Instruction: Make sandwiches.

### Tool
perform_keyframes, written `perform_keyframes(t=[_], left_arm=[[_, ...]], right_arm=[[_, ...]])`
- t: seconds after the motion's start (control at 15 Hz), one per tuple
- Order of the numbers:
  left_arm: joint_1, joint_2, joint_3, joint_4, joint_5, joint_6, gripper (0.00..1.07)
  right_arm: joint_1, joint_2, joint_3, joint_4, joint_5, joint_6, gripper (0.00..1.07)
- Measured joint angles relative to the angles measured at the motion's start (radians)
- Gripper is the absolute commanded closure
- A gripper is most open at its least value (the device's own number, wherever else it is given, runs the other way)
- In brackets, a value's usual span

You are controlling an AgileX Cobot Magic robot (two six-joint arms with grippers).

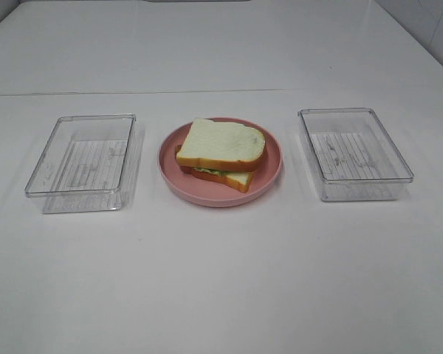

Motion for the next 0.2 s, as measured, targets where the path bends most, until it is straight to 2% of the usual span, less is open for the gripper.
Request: perform_keyframes(t=[0.2], left_arm=[[0.000, 0.000, 0.000, 0.000, 0.000, 0.000, 0.23]], right_arm=[[0.000, 0.000, 0.000, 0.000, 0.000, 0.000, 0.27]])
